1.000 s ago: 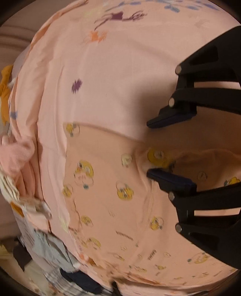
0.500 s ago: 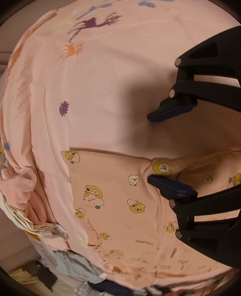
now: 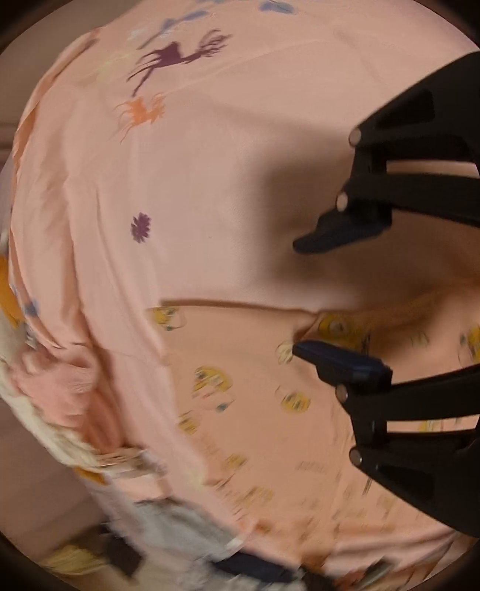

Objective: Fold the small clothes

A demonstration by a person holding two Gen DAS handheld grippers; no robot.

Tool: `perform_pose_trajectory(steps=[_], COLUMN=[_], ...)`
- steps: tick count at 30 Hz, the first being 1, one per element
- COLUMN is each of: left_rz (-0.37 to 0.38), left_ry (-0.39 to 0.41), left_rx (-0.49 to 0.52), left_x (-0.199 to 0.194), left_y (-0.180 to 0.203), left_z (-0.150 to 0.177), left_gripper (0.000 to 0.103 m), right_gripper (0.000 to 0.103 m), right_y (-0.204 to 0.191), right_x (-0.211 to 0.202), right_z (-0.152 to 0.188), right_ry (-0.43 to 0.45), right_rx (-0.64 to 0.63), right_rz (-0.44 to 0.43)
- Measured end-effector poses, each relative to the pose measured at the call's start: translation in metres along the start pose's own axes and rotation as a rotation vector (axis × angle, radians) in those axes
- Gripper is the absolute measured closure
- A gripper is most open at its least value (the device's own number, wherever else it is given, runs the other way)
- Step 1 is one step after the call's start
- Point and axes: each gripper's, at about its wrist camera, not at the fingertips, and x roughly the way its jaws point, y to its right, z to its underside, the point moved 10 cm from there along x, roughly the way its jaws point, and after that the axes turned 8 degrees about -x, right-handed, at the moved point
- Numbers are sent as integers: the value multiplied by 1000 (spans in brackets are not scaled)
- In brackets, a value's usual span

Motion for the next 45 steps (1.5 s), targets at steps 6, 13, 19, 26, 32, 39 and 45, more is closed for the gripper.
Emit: perform_pose_trajectory(steps=[6,13,19,26,32,39,45], left_rz=[436,389,163,151,231,278,167], left_ry=[-123,-384,-339,-337,-422,-434,-423], left_rx=[466,693,610,641,479,400,353], left_x=[-97,-100,-66,-53,-38,-28,-13], left_y=[221,246,157,105,115,117,111], left_z=[114,219,184,192,192,185,173], left_gripper=[101,97,64,64,61,55,54], right_gripper=[54,32,32,34,67,96,98], right_y=[-14,4,-29,-104,-131,-130,-76], right_x=[-29,-24,-4,16,28,34,-30], right_z=[-11,-10,-2,15,16,12,-57], right_ry=[107,96,23,-53,-40,-18,286], right_rx=[31,144,192,89,88,51,167], right_rz=[-141,-183,-365,-505,-581,-500,-476])
